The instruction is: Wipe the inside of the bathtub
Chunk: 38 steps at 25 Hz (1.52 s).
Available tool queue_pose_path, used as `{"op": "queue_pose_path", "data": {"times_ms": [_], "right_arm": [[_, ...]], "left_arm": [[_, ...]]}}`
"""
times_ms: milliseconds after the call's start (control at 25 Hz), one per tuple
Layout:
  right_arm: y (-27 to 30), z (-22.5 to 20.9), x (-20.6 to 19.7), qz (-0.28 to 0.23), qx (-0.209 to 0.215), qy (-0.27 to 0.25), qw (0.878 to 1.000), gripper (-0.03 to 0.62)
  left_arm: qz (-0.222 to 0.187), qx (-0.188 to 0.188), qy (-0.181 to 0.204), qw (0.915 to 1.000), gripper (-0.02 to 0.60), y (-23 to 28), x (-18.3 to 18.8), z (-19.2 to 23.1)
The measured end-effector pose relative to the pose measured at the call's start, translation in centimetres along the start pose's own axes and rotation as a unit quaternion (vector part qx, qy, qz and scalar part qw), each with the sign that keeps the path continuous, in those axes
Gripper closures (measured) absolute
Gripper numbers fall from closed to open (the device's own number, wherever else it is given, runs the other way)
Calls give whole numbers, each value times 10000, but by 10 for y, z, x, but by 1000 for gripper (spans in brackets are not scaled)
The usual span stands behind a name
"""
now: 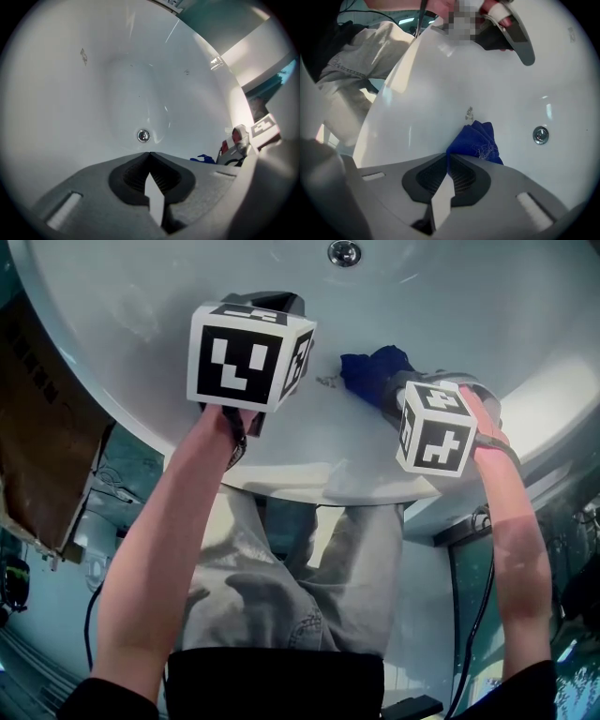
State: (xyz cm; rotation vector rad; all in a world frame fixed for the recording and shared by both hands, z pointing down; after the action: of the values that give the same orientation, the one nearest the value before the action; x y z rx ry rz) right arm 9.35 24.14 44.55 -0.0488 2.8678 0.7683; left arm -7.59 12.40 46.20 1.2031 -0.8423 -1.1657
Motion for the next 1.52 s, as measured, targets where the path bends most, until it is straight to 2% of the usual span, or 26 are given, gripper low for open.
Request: {"op": "queue_pose_path", "data": {"times_ms": [600,960,1040,1240,1520], "right_arm": [[-23,98,13,-647,556,-19,9964,572],[-23,111,11,-907,598,41,9941,572],[-27,107,11,-1054,448,14,9934,572],[-57,81,9,-1681,-233,172,9854,572],[-86,37,-3,-1852,-1065,293,9765,571]], "left_arm": [[-31,-33,-38,10000,577,0,4,7],[21,-61,32,10000,577,3,1,-3],[23,-71,41,10000,577,5,2,-5],[45,-101,54,9999,577,10,2,-7],[60,-154,79,9998,577,15,4,-12]]}}
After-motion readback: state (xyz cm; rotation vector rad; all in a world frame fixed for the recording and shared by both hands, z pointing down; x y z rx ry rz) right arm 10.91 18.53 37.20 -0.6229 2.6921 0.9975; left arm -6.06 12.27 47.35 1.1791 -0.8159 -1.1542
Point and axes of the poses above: the fingertips, and each gripper's own axes: y forward along the fingers, z to its left, x out of its top, the point moved 7 cm from there along -y, backward along the fingers, and after that the axes turned 13 degrees about x, right-handed, at the moved point
